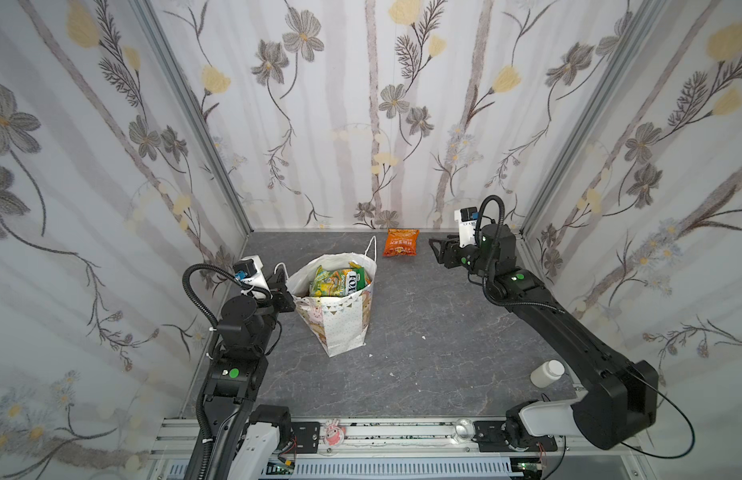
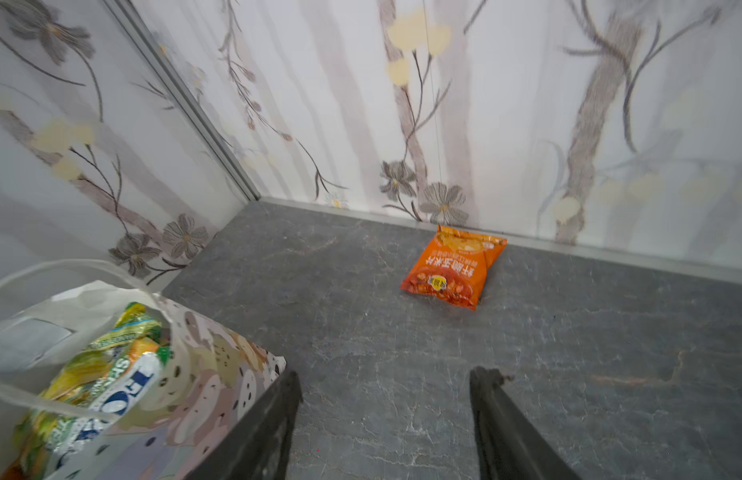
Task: Place the snacks into the paper bag
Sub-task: 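Open the right gripper and move it over the orange chip packet, then lower the right gripper and close it on the orange chip packet's edge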
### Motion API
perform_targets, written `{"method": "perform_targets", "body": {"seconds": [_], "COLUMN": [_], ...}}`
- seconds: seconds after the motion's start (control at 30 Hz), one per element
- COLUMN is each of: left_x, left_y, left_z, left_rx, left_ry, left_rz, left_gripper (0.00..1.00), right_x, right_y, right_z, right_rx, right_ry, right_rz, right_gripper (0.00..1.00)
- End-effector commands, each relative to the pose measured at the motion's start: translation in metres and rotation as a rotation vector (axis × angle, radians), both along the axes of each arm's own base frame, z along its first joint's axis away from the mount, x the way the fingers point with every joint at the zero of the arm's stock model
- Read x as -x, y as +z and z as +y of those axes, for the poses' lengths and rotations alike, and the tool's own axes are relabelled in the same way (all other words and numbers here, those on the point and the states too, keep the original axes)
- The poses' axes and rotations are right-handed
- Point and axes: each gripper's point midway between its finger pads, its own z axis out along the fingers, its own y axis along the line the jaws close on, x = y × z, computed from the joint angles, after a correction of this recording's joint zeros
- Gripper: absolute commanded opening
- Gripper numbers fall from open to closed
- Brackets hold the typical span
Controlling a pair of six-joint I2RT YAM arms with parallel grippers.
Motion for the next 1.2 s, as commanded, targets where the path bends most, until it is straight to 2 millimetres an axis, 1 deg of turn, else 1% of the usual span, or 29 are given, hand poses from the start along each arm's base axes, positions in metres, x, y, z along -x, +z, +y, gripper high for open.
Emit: {"method": "perform_targets", "body": {"seconds": [0.0,0.03,0.1,0.23,0.33,0.5,0.67,0.9,1.0,1.17], "left_x": [0.001,0.001,0.000,0.000,0.000,0.000,0.000,0.000,0.000,0.000], "left_y": [0.006,0.007,0.007,0.006,0.006,0.006,0.005,0.005,0.004,0.005], "left_z": [-0.002,-0.003,-0.005,-0.004,-0.003,-0.003,-0.003,-0.002,-0.003,-0.003], "left_rx": [0.015,0.020,0.022,0.020,0.020,0.019,0.019,0.019,0.018,0.017], "left_ry": [-0.012,-0.016,-0.026,-0.021,-0.018,-0.019,-0.019,-0.014,-0.017,-0.017], "left_rz": [-0.022,-0.023,-0.021,-0.020,-0.021,-0.022,-0.019,-0.020,-0.018,-0.020], "left_gripper": [0.08,0.08,0.08,0.07,0.07,0.07,0.07,0.07,0.07,0.07], "right_x": [-0.023,-0.034,-0.059,-0.100,-0.122,-0.150,-0.162,-0.163,-0.164,-0.174], "right_y": [-0.006,-0.014,-0.040,-0.080,-0.101,-0.132,-0.162,-0.200,-0.209,-0.219], "right_z": [0.009,0.006,0.001,-0.004,-0.001,0.002,0.001,-0.001,0.003,0.007], "right_rx": [-0.085,-0.095,-0.104,-0.176,-0.261,-0.325,-0.344,-0.311,-0.316,-0.329], "right_ry": [0.067,0.056,0.036,0.026,0.019,-0.014,-0.056,-0.080,-0.069,-0.064], "right_rz": [0.014,0.030,0.083,0.179,0.216,0.270,0.308,0.368,0.381,0.391], "right_gripper": [0.68,0.72,0.76,0.75,0.76,0.75,0.74,0.74,0.74,0.73]}}
